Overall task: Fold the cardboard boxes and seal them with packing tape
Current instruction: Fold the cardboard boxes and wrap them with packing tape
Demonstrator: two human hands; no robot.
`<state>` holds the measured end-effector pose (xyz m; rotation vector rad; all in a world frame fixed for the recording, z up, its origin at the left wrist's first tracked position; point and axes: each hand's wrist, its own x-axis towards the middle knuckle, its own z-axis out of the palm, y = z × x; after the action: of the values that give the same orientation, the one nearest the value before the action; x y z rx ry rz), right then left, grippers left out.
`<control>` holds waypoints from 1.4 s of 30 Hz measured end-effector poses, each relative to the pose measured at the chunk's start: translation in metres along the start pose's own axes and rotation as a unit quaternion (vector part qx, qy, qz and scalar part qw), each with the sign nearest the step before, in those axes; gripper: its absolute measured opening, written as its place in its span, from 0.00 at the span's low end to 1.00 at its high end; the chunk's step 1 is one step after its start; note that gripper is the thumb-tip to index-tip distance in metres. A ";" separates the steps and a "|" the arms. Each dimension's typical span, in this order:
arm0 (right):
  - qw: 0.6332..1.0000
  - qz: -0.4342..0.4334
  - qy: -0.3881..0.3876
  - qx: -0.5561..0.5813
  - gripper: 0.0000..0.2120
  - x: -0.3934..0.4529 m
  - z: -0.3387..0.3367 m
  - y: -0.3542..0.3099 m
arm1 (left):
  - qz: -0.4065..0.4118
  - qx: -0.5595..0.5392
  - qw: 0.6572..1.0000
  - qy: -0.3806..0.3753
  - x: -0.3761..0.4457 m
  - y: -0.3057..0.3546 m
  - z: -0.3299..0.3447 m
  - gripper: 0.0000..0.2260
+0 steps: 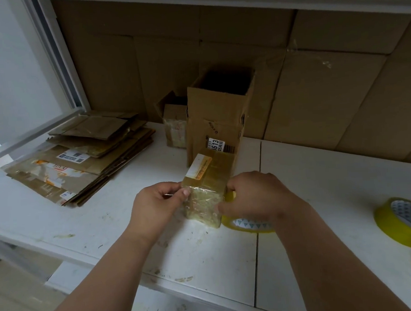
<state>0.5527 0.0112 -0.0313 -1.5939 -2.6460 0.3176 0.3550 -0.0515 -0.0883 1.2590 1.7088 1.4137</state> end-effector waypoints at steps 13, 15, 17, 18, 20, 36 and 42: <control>0.997 0.036 0.064 -0.035 0.31 0.003 0.009 -0.004 | 0.022 0.089 0.993 -0.080 0.003 0.007 -0.009 0.04; 0.996 0.036 0.067 -0.043 0.28 0.002 0.008 -0.007 | 0.028 0.123 0.992 -0.029 0.003 0.007 -0.003 0.05; 0.996 0.039 0.066 -0.046 0.24 0.001 0.006 -0.010 | 0.038 0.130 0.991 -0.001 0.003 0.008 0.001 0.05; 0.997 0.042 0.058 -0.039 0.23 -0.001 0.004 -0.010 | 0.046 0.131 0.990 0.002 0.004 0.008 0.002 0.06; 0.998 0.044 0.037 -0.013 0.22 -0.006 0.000 -0.010 | 0.061 0.127 0.990 -0.004 0.004 0.008 0.000 0.06; 0.879 0.048 -0.056 0.470 0.06 -0.039 0.010 -0.037 | 0.087 0.049 0.989 -0.105 0.009 0.011 -0.009 0.20; 0.811 0.041 -0.056 0.581 0.11 -0.048 0.020 -0.035 | 0.077 0.164 0.979 -0.089 0.015 0.001 -0.010 0.30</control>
<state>0.5425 -0.0495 -0.0404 -1.1780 -1.6561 1.6442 0.3407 -0.0415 -0.0827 1.6746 1.7993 1.0892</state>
